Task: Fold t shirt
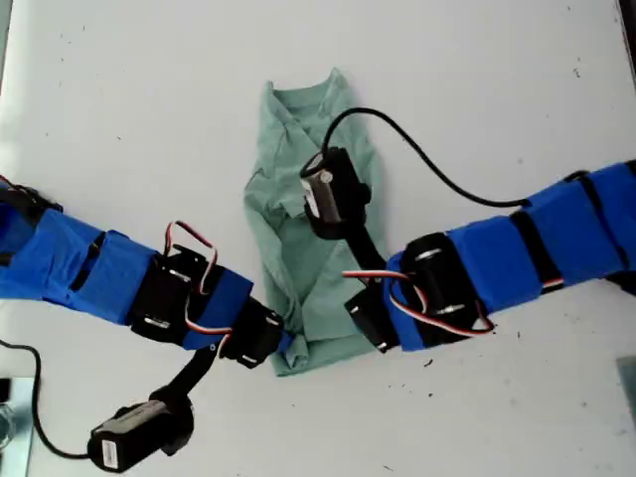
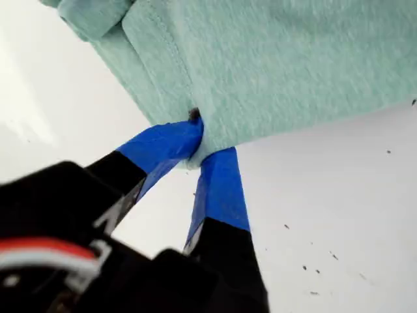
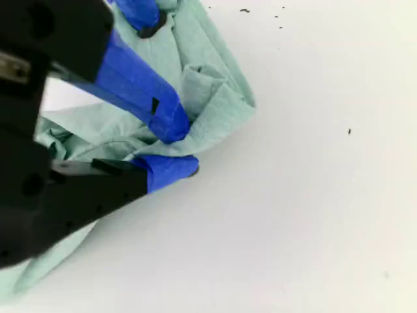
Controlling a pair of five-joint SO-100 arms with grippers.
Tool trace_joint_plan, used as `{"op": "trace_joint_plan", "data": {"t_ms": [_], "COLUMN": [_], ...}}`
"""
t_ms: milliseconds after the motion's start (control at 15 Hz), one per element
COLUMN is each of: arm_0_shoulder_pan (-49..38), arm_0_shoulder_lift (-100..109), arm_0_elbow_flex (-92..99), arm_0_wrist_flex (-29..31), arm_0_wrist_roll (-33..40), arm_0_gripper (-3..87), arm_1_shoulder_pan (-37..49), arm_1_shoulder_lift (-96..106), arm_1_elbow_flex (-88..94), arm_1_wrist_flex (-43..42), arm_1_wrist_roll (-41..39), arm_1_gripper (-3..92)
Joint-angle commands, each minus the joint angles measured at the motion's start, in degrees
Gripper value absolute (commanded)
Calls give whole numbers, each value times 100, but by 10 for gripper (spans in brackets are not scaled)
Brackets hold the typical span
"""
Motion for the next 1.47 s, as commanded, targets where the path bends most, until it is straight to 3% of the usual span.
{"op": "trace_joint_plan", "data": {"t_ms": [0,200,333,533,600,667,733,800,933,1067,1333,1400], "arm_0_shoulder_pan": [-448,-2435,-3568,-4210,-4228,-4210,-4359,-4693,-5546,-5906,-5388,-5317], "arm_0_shoulder_lift": [888,1828,1679,940,1063,1529,2224,3138,4737,6337,9835,10758], "arm_0_elbow_flex": [-281,-255,-237,-246,-387,-800,-1134,-967,220,2364,6917,7778], "arm_0_wrist_flex": [44,694,782,571,642,940,1204,1195,1178,580,-677,-642], "arm_0_wrist_roll": [308,1283,1854,2145,2206,2391,2417,2496,2505,2452,1784,1573], "arm_0_gripper": [-3,-3,-3,-3,64,289,330,313,180,136,57,10], "arm_1_shoulder_pan": [712,2522,3586,4113,4131,4122,4271,4562,5106,5476,4860,4632], "arm_1_shoulder_lift": [686,1143,1046,431,413,606,1028,1819,3823,5906,9958,11285], "arm_1_elbow_flex": [-211,-281,-123,-105,-264,-598,-791,-510,1187,3577,8543,9571], "arm_1_wrist_flex": [-70,-176,-721,-1433,-1485,-1494,-1362,-1310,-1688,-2197,-2865,-2716], "arm_1_wrist_roll": [-642,-1942,-2558,-2892,-2865,-3199,-3155,-2918,-2566,-2487,-1916,-1670], "arm_1_gripper": [-5,-5,-5,8,94,360,358,296,268,250,199,180]}}
